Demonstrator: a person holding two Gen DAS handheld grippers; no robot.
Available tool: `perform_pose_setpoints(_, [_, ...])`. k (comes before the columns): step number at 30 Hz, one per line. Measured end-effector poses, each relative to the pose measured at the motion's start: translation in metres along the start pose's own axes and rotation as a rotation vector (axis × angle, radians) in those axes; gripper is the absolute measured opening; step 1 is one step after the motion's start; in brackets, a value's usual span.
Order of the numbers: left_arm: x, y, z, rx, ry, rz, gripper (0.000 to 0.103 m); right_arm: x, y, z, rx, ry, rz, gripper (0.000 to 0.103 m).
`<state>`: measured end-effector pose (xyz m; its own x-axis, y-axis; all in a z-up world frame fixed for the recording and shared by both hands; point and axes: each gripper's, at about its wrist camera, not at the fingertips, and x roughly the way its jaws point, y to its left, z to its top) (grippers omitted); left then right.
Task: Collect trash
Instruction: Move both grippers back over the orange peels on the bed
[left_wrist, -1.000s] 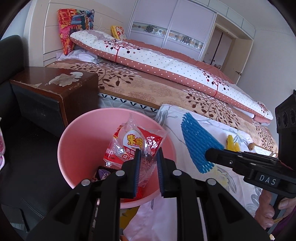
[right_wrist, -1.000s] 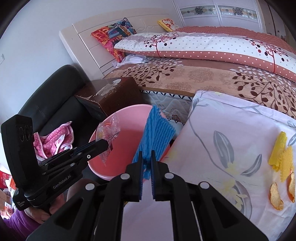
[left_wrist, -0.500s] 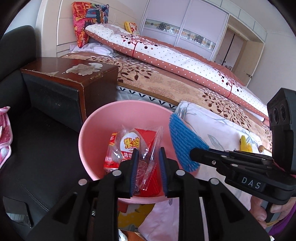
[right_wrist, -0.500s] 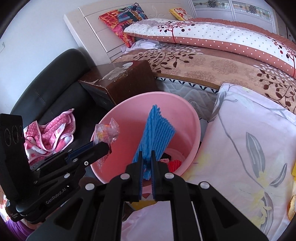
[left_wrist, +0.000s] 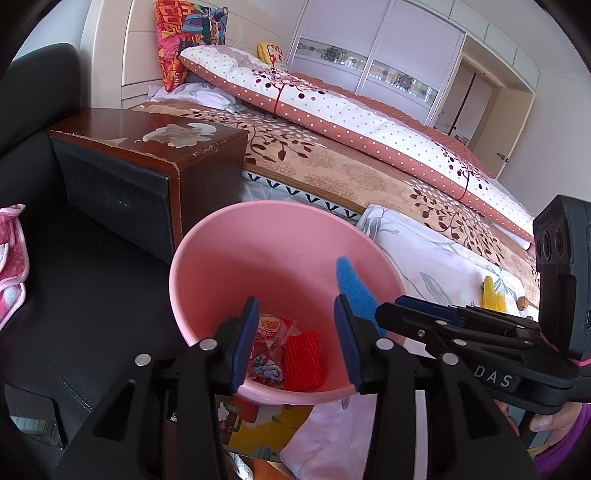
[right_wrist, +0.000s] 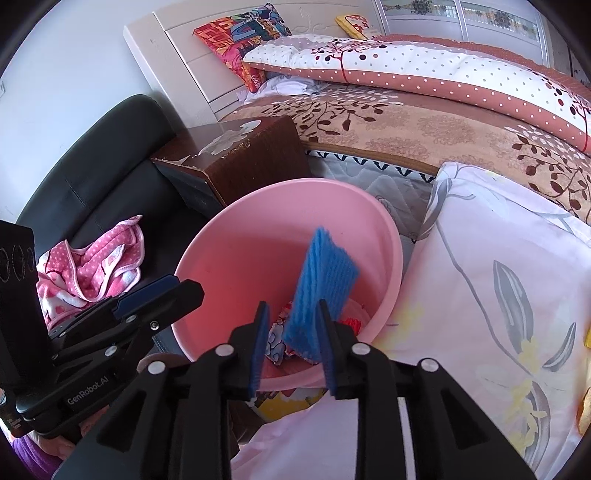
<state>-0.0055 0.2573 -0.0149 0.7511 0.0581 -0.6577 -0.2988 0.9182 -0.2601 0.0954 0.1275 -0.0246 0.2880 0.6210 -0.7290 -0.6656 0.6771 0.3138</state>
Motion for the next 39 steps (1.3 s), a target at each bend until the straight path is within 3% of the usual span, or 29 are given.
perform_pose_setpoints(7, [-0.003,-0.005,0.002,-0.01,-0.004,-0.03,0.042,-0.014,-0.007,-0.005,0.001,-0.028,-0.013,0.041])
perform_pose_setpoints(16, [-0.007,-0.026,0.006,0.007,-0.012,-0.076,0.042,-0.051,-0.032,-0.021,0.043,-0.071,-0.027,0.042])
perform_pose_setpoints(24, [-0.001,-0.075,0.003,0.103,0.007,-0.127,0.042,-0.106,-0.08,-0.055,0.091,-0.137,-0.174,0.043])
perform_pose_setpoints(33, [0.024,-0.15,-0.015,0.255,0.075,-0.219,0.042,-0.16,-0.163,-0.104,0.263,-0.159,-0.348,0.043])
perform_pose_setpoints(39, [0.044,-0.201,-0.032,0.355,0.135,-0.286,0.042,-0.186,-0.213,-0.129,0.378,-0.177,-0.417,0.043])
